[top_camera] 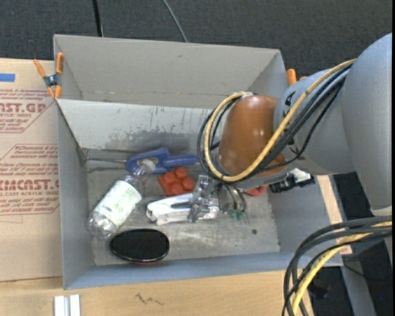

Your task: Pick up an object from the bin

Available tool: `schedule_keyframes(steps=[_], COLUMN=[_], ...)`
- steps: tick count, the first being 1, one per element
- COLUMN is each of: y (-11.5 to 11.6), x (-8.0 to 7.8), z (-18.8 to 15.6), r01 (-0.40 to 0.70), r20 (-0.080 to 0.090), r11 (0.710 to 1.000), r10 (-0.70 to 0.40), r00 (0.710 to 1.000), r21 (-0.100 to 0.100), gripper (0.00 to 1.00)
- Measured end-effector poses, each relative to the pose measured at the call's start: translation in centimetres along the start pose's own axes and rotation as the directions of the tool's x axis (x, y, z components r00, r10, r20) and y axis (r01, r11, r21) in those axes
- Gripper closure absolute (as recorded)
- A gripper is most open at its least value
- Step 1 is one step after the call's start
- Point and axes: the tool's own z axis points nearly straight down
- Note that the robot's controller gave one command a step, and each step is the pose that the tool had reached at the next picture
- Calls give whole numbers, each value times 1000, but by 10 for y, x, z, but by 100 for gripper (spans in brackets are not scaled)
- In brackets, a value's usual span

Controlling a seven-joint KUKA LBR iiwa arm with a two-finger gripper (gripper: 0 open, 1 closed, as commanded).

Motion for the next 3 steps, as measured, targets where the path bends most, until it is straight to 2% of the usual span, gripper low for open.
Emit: schedule_keyframes(steps=[1, 2, 3], y=[2, 2, 15], x=[2, 2, 2], z=[19, 18, -11], r01=[-23, -22, -20], r20=[-15, -13, -23], r11=[1000, 1000, 1000], r10=[23, 22, 20], r00=[1000, 1000, 1000], r21=[6, 5, 8], gripper=[100, 100, 100])
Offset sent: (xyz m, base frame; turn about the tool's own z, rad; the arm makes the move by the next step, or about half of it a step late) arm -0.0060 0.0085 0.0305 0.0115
